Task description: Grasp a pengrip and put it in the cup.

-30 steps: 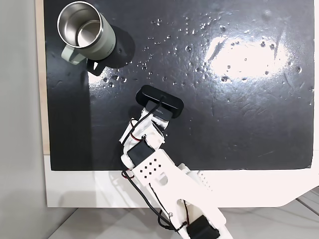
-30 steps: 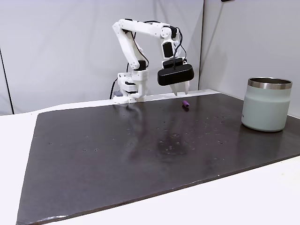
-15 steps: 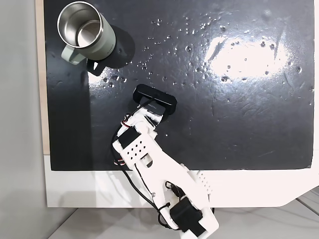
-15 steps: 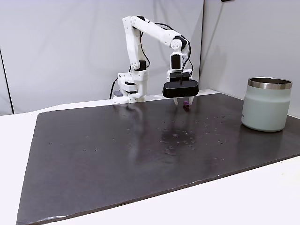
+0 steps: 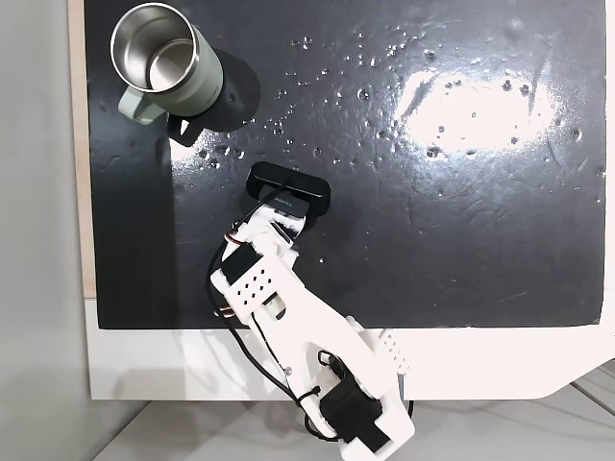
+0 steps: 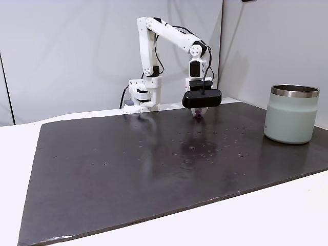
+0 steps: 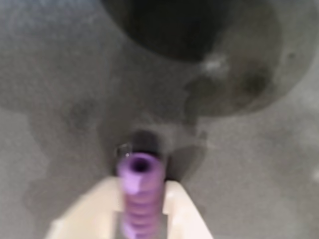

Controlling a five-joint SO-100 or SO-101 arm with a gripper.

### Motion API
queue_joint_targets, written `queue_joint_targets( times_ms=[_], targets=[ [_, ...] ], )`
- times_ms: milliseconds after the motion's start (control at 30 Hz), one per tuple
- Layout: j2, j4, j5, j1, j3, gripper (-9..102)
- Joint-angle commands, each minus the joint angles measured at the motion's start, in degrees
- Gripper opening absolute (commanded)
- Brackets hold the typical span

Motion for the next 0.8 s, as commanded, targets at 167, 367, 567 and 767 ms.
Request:
queue_joint_targets(
  times_ms=[167,367,567,767],
  targets=[
    [0.3,1.0,1.2,-1.0,-3.3,0],
    [2.0,10.9,1.7,4.0,-15.6,0],
    [-0.2,18.8,1.2,9.8,-31.0,0],
    [-4.8,23.5,4.0,10.4,-45.4,0]
  ],
)
